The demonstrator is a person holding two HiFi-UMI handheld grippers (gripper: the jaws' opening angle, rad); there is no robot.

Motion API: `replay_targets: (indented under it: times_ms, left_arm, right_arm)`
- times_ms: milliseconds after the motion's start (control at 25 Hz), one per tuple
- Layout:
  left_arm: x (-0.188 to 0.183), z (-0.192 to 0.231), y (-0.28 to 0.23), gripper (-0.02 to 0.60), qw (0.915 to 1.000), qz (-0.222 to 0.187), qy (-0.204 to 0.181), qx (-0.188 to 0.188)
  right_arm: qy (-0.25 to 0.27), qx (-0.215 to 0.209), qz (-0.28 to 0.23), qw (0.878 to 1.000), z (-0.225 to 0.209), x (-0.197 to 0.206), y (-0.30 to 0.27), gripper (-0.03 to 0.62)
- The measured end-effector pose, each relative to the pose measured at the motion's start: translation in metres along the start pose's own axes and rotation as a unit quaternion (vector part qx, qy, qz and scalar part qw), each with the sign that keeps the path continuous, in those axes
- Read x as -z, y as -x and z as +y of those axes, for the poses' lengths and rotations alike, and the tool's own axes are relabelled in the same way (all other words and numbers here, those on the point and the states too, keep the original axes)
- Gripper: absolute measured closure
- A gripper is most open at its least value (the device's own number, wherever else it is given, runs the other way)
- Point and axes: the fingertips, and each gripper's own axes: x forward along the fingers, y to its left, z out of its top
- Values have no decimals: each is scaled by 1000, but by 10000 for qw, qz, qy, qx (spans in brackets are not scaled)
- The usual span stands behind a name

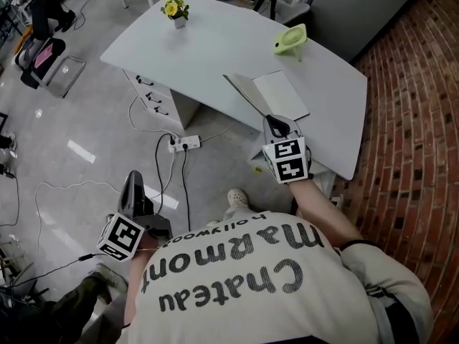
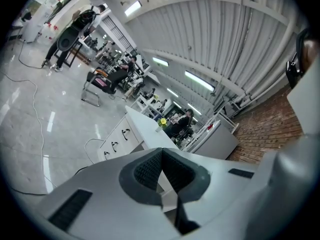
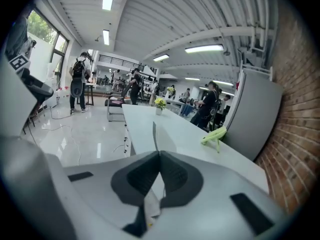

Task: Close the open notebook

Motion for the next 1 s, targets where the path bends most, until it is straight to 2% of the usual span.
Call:
replay_targets:
  times_ms: [560, 1000]
  left_arm:
    - [14, -14, -20, 580, 9998, 165, -10, 146]
    - [16, -26, -37, 580, 9995, 239, -102, 183]
  right_arm:
    - [-870, 425, -160, 9952, -47, 2, 14, 588]
    - [-980, 646, -241, 9928, -74, 6, 15, 588]
